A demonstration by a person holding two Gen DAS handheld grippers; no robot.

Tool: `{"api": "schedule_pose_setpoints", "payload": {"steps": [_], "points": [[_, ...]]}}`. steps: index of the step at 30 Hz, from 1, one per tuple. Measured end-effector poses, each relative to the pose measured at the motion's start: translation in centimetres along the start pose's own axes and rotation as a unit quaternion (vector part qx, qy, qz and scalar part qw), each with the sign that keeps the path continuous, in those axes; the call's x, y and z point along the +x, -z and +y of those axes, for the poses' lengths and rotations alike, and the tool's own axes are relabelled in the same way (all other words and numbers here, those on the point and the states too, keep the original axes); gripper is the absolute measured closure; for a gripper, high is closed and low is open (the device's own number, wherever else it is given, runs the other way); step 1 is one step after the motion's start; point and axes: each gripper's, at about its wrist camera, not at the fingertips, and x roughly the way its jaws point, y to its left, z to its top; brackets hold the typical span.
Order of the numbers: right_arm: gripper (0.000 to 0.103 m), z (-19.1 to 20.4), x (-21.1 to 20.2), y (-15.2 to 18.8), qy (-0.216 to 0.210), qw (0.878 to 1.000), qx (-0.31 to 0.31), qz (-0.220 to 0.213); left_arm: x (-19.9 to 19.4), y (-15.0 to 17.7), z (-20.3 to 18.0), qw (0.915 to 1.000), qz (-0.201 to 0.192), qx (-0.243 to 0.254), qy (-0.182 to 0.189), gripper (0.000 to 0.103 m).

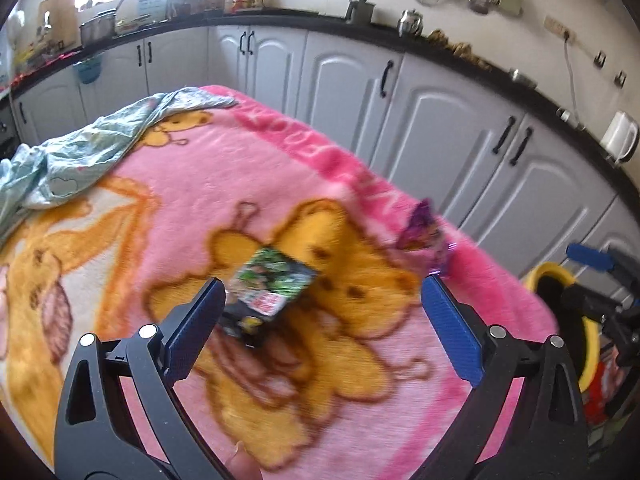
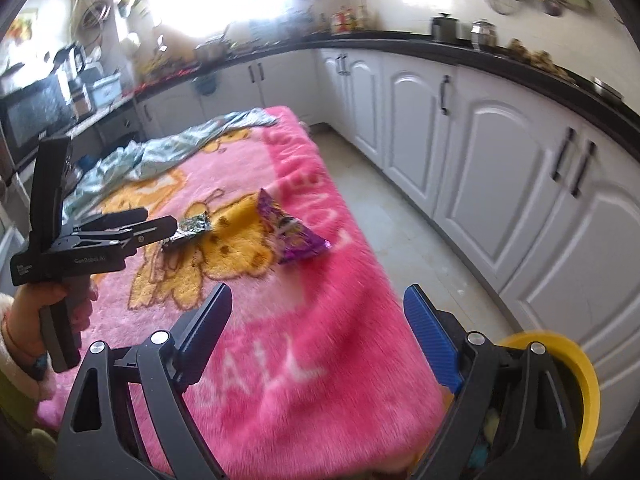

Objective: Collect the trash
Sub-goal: 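Move both tools back over the blanket toward the last two snack bags, then grasp the black-green snack bag with the left tool while the right tool grasps the purple wrapper, then carry both bags over the yellow bin and open both tools to drop them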

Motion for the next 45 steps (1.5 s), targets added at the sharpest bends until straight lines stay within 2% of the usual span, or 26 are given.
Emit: {"api": "schedule_pose_setpoints", "payload": {"steps": [4,8,13,15,17,18,21,22,23,25,29,35,39,45], "points": [[0.018,1.1,3.2,-1.6,-0.007,0.999,-0.024,0.021,1.9,-0.1,1.6,0.9997,0.024,0.004,-0.004,0.013],[0.018,1.8,7.0,-3.1,-0.008,0.998,-0.043,0.043,3.8,0.0,2.5,0.9983,0.053,0.012,0.018,0.013],[0.020,2.1,11.5,-4.1,-0.003,0.995,-0.056,0.083,5.3,0.3,3.1,0.9972,0.070,0.012,0.022,0.013],[0.032,2.0,12.7,-4.0,-0.004,0.994,-0.053,0.097,5.7,0.5,3.3,0.9969,0.074,0.008,0.025,0.017],[0.056,1.7,13.6,-3.8,-0.010,0.993,-0.043,0.113,5.7,0.6,3.5,0.9971,0.073,0.001,0.024,0.030],[0.057,1.7,13.8,-3.5,-0.014,0.992,-0.038,0.116,5.6,0.8,3.7,0.9973,0.070,-0.003,0.023,0.034],[0.059,2.1,13.1,-2.7,-0.019,0.993,-0.038,0.106,5.3,0.9,4.1,0.9977,0.065,-0.010,0.018,0.057],[0.059,2.3,12.7,-2.3,-0.023,0.994,-0.037,0.104,5.3,0.9,4.3,0.9977,0.064,-0.012,0.017,0.061],[0.063,2.5,12.5,-2.0,-0.025,0.994,-0.037,0.104,5.1,1.0,4.5,0.9975,0.064,-0.018,0.024,0.063],[0.063,3.1,11.5,-1.2,-0.033,0.993,-0.042,0.102,4.9,1.0,4.7,0.9974,0.064,-0.022,0.024,0.066],[0.064,4.3,9.9,0.3,-0.048,0.992,-0.054,0.103,4.2,1.4,4.3,0.9972,0.065,-0.022,0.030,0.084],[0.064,5.0,6.8,2.7,-0.075,0.991,-0.045,0.102,2.6,2.5,3.0,0.9956,0.061,-0.032,0.063,0.089],[0.064,4.3,4.0,3.8,-0.095,0.991,-0.017,0.090,0.7,2.9,0.6,0.9952,0.046,-0.013,0.086,0.089],[0.064,2.1,-1.1,5.3,-0.088,0.994,0.010,0.062,-1.5,2.8,-3.6,0.9918,0.031,0.017,0.123,0.089]]}}
